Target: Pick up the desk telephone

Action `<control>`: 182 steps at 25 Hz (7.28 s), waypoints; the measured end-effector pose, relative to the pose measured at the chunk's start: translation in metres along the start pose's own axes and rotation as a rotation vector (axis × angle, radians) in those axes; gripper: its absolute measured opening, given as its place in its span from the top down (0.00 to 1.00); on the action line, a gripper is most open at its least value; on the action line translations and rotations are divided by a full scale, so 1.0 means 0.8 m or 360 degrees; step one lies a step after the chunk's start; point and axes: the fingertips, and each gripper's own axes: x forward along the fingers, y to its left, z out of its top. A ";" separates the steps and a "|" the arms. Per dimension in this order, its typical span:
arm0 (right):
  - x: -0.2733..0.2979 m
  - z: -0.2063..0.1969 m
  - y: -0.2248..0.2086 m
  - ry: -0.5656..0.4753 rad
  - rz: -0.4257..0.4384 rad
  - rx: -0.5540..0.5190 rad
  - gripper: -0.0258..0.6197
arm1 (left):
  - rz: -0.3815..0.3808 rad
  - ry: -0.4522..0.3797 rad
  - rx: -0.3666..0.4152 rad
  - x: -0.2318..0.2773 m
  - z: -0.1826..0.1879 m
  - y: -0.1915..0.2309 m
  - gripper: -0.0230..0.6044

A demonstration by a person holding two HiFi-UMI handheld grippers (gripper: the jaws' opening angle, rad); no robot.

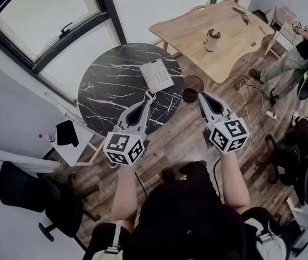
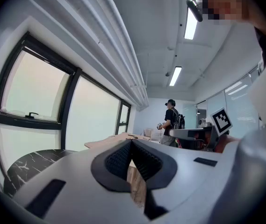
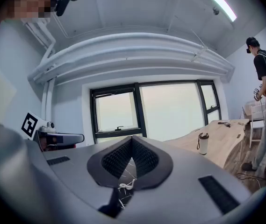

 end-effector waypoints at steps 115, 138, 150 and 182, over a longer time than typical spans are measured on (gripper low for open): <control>0.447 -0.246 -0.187 0.1109 0.0349 0.0212 0.68 | 0.0280 0.0759 -0.0696 0.315 -0.267 0.315 0.82; 0.469 -0.411 -0.195 0.1543 0.0370 0.0225 0.49 | 0.0308 0.0949 -0.1059 0.337 -0.391 0.341 0.50; 0.480 -0.439 -0.186 0.1610 0.0414 0.0265 0.48 | 0.0179 0.0953 -0.1137 0.350 -0.399 0.339 0.46; 0.490 -0.453 -0.185 0.1686 0.0542 0.0360 0.47 | -0.0066 0.0891 -0.1346 0.358 -0.410 0.339 0.39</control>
